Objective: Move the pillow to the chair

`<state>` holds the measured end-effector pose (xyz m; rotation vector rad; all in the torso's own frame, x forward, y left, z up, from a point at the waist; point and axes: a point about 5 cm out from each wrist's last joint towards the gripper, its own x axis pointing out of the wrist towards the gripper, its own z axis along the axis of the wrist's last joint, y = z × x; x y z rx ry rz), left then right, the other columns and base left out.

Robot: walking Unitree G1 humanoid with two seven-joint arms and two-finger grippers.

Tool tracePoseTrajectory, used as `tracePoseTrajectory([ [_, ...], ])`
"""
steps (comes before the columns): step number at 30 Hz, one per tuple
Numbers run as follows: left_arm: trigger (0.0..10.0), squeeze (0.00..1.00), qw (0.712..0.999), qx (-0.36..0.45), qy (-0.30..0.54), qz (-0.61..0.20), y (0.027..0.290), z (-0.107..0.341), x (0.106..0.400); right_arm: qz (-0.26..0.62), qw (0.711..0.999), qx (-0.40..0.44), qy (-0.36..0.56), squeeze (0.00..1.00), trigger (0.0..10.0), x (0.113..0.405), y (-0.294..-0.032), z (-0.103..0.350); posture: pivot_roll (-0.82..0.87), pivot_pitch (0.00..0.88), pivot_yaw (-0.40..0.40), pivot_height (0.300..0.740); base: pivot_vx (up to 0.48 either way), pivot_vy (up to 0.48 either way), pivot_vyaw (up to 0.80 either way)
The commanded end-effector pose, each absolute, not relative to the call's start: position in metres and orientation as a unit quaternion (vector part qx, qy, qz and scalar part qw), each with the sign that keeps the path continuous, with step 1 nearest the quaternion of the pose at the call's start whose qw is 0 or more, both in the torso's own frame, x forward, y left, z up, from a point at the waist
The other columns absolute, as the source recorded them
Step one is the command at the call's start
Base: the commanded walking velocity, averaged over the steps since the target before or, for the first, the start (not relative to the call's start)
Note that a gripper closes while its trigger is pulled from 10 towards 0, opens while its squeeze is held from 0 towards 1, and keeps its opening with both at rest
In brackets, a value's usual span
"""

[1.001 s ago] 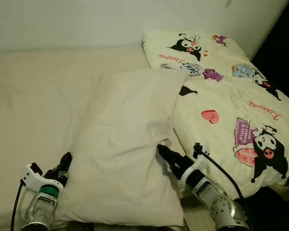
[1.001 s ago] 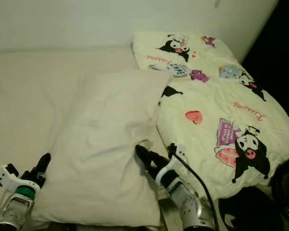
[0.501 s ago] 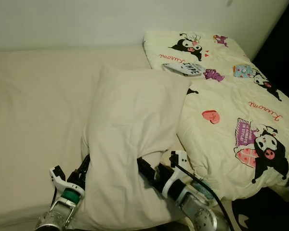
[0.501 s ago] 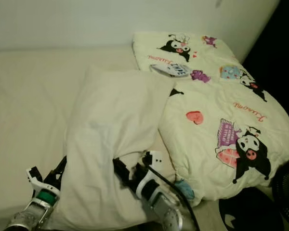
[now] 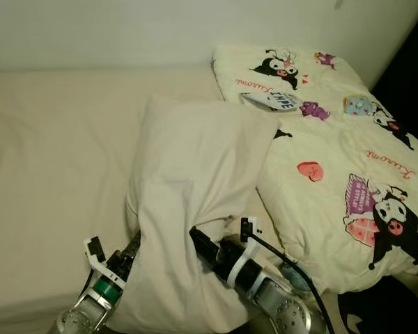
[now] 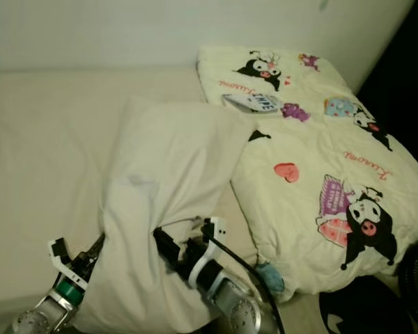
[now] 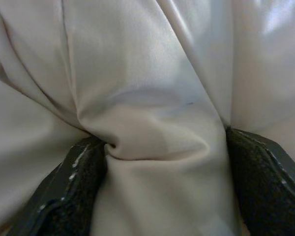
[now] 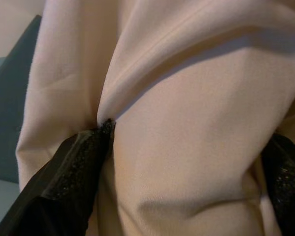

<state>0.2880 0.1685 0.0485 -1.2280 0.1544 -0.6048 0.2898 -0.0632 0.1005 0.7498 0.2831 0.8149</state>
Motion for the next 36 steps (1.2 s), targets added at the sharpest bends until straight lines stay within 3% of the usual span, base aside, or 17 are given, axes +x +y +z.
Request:
tracePoseTrajectory([
  [1, 0.0, 0.00, 0.732, -0.577, 0.115, -0.344, 0.138, 0.048, 0.283, 0.469, 0.783, 0.375, 0.165, 0.00, 0.0, 0.275, -0.024, 0.100, -0.03, 0.170, -0.003, 0.602, 0.000, 0.000, 0.00],
  [8, 0.0, 0.00, 0.752, -0.554, 0.128, -0.333, 0.145, 0.050, 0.283, 0.490, 0.768, 0.386, 0.146, 0.00, 0.0, 0.278, -0.025, 0.107, 0.01, 0.138, 0.023, 0.602, 0.000, 0.000, 0.00],
  [16, 0.0, 0.00, 0.800, -0.493, 0.122, -0.321, 0.138, 0.064, 0.297, 0.501, 0.766, 0.375, 0.149, 0.00, 0.0, 0.279, -0.032, 0.104, 0.06, 0.101, 0.036, 0.602, 0.000, 0.000, 0.00],
  [24, 0.0, 0.00, 0.816, -0.454, 0.102, -0.343, 0.130, 0.080, 0.299, 0.513, 0.762, 0.366, 0.147, 0.00, 0.0, 0.280, -0.032, 0.105, 0.07, 0.074, 0.051, 0.602, 0.000, 0.000, 0.00],
  [27, 0.0, 0.00, 0.853, -0.404, 0.066, -0.325, 0.125, 0.100, 0.302, 0.510, 0.773, 0.356, 0.127, 0.00, 0.0, 0.284, -0.037, 0.112, 0.08, 0.046, 0.064, 0.602, 0.000, 0.000, 0.00],
  [28, 0.0, 0.00, 0.853, -0.404, 0.066, -0.325, 0.125, 0.100, 0.302, 0.510, 0.773, 0.356, 0.127, 0.00, 0.0, 0.284, -0.037, 0.112, 0.08, 0.046, 0.064, 0.602, 0.000, 0.000, 0.00],
  [29, 1.2, 0.00, 0.857, -0.395, 0.052, -0.327, 0.120, 0.108, 0.302, 0.507, 0.777, 0.352, 0.122, 0.00, 0.0, 0.286, -0.040, 0.114, 0.08, 0.038, 0.065, 0.602, 0.000, 0.000, 0.00],
  [32, 1.0, 0.00, 0.857, -0.391, 0.036, -0.335, 0.111, 0.117, 0.301, 0.500, 0.783, 0.347, 0.124, 0.00, 0.0, 0.288, -0.042, 0.115, 0.07, 0.028, 0.063, 0.602, 0.000, 0.000, 0.00],
  [33, 0.0, 0.00, 0.857, -0.391, 0.028, -0.336, 0.107, 0.122, 0.301, 0.493, 0.788, 0.347, 0.127, 0.00, 0.0, 0.290, -0.043, 0.116, 0.07, 0.016, 0.065, 0.602, 0.000, 0.000, 0.00],
  [36, 0.0, 0.00, 0.860, -0.387, 0.013, -0.331, 0.102, 0.129, 0.303, 0.486, 0.794, 0.341, 0.127, 0.00, 0.0, 0.292, -0.044, 0.118, 0.07, 0.012, 0.066, 0.602, 0.000, 0.000, 0.00],
])
